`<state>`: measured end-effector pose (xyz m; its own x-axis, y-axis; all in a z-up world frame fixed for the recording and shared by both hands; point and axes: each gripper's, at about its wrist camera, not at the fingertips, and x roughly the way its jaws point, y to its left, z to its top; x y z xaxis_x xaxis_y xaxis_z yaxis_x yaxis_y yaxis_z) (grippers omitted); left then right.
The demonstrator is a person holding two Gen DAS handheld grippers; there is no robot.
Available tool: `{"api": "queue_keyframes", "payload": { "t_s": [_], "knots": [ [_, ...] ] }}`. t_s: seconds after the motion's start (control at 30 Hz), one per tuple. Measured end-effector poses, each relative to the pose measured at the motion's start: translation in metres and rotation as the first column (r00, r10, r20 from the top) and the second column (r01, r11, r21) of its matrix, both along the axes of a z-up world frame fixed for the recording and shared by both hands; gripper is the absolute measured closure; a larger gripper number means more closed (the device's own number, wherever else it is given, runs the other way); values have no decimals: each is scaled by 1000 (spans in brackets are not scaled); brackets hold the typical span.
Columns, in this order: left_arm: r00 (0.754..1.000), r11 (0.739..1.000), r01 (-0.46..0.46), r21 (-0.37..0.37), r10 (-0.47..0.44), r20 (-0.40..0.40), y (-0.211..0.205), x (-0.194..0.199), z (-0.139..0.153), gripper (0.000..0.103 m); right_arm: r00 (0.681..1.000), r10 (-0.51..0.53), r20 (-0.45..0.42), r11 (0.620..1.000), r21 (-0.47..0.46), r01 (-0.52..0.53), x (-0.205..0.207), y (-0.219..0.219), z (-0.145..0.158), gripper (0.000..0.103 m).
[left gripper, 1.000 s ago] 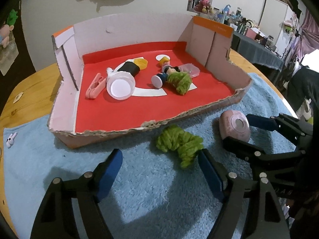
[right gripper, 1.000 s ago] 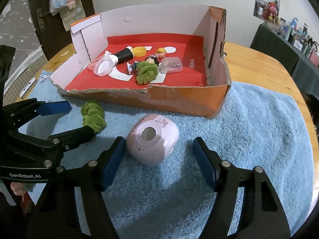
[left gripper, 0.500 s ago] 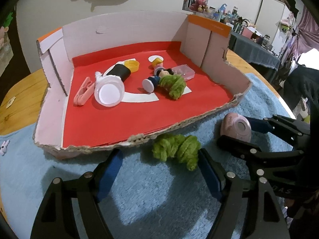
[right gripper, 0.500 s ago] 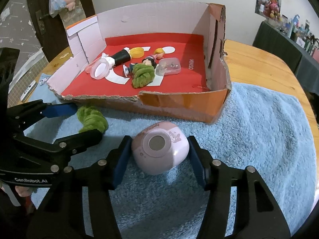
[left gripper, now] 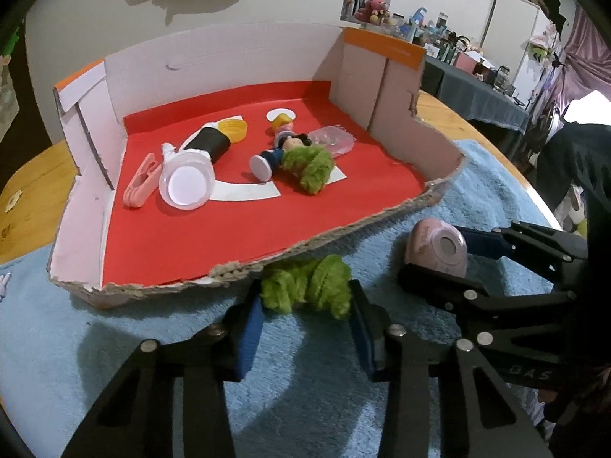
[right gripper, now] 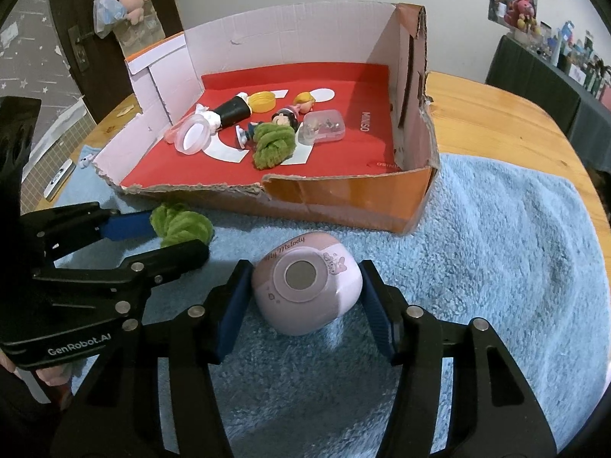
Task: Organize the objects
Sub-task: 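Grasp the second green yarn clump with the left tool while the right tool grasps the pink round case, then lift and carry the green yarn and pink case toward the cardboard box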
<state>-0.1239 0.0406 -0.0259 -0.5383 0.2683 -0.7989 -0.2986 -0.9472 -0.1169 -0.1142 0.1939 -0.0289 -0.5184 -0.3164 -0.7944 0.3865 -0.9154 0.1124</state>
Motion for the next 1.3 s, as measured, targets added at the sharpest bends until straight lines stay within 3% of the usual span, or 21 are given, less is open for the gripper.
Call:
{"api": "queue_keyframes", "payload": {
  "t_s": [1.3],
  "knots": [
    [996,995,-90,34,91,-22,-43,48,10,62,996,90,-17,996,-20,-90,48,-32,11,49]
  ]
}}
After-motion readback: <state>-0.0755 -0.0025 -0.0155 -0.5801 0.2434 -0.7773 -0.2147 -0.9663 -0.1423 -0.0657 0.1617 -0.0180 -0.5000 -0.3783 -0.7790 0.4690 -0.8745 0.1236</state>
